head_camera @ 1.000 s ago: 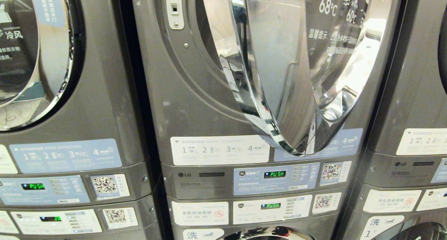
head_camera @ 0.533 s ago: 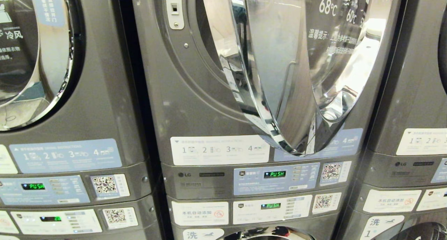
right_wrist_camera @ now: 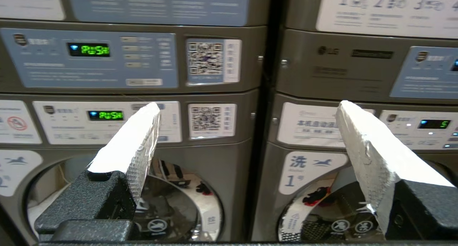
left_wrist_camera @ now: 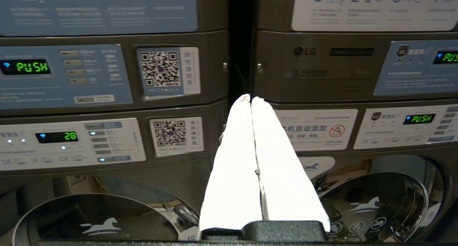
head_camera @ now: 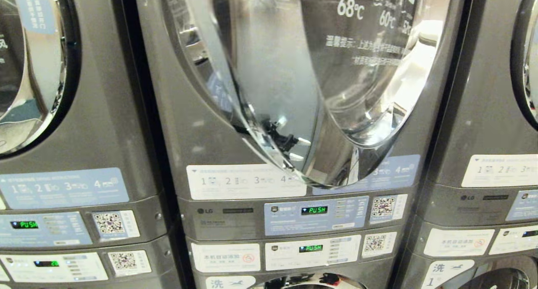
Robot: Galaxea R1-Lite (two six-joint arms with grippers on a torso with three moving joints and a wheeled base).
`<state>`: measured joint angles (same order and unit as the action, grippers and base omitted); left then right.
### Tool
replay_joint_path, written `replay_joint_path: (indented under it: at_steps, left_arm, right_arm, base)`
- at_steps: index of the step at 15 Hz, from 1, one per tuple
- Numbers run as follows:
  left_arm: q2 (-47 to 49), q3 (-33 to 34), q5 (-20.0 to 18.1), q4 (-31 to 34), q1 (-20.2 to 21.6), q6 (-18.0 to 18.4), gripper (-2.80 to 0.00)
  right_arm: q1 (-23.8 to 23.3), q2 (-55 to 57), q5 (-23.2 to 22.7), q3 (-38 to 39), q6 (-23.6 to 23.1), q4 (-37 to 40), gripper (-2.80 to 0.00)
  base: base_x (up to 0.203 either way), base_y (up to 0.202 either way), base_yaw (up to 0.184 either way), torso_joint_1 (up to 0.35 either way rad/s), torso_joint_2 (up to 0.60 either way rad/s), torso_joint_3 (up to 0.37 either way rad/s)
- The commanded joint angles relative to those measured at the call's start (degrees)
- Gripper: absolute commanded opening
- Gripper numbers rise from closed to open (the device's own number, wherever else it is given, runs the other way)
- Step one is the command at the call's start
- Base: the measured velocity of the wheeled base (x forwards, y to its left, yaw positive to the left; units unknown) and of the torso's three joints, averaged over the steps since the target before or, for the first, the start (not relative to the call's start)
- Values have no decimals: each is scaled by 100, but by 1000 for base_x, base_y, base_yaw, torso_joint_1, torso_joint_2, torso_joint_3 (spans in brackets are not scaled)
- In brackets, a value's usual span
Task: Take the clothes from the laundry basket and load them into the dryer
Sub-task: Open the dryer
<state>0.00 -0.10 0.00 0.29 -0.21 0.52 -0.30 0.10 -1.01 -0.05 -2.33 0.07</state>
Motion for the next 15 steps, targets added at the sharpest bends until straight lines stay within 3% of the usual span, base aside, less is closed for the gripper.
replay_joint_path:
  at_steps: [1,15]
  left_arm:
    - [0,1,0,-3,-6,0,-280]
    - [0,1,0,-3,-6,-8,-280]
  right_arm:
    - [-5,-3,-4,0,-4,1,0]
    - [-5,-1,-4,3,-8,1,0]
  base:
    - [0,-203,2,-1,-1,1]
    - [0,-195,2,3,2,2]
